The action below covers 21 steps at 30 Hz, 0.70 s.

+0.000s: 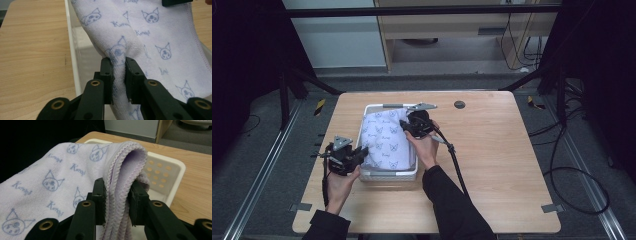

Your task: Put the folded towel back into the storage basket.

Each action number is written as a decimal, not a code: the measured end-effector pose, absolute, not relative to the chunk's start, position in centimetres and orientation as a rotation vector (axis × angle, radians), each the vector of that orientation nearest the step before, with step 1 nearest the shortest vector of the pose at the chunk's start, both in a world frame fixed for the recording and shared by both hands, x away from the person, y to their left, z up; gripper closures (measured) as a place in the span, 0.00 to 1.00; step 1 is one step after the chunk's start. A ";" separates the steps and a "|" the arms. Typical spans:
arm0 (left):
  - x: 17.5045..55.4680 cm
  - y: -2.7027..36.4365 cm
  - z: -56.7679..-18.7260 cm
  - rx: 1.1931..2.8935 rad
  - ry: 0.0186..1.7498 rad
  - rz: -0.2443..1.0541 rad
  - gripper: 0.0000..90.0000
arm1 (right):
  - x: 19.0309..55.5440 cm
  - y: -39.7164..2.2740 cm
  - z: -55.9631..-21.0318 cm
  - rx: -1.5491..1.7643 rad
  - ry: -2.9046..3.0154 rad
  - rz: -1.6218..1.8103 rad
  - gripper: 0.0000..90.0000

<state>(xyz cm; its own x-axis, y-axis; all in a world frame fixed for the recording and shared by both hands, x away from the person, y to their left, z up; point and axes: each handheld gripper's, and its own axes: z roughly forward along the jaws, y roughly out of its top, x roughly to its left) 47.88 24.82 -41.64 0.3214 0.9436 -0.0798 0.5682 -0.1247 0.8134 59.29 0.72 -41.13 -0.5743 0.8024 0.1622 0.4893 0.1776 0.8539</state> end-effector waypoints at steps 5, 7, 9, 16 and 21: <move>48.1 24.8 -42.0 1.816 1.357 0.605 0.86 | 59.5 0.8 -41.7 1.231 2.141 1.341 0.78; 48.3 24.7 -42.2 1.824 1.362 0.602 0.86 | 59.6 0.9 -42.0 1.238 2.146 1.328 0.78; 48.4 24.7 -42.4 1.826 1.365 0.602 0.86 | 59.7 0.9 -42.2 1.240 2.148 1.322 0.78; 48.8 24.7 -42.8 1.838 1.382 0.603 0.86 | 59.9 1.2 -42.8 1.233 2.156 1.296 0.78; 48.9 24.7 -43.1 1.846 1.392 0.606 0.85 | 60.1 1.4 -43.3 1.238 2.169 1.277 0.76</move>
<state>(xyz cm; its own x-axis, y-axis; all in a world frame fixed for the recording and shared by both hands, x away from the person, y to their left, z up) 48.91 24.67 -43.07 0.3015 0.9516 -0.0593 0.6055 -0.1431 0.7829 60.06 1.36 -43.29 -0.5652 0.8137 0.1355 0.5131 0.2182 0.8301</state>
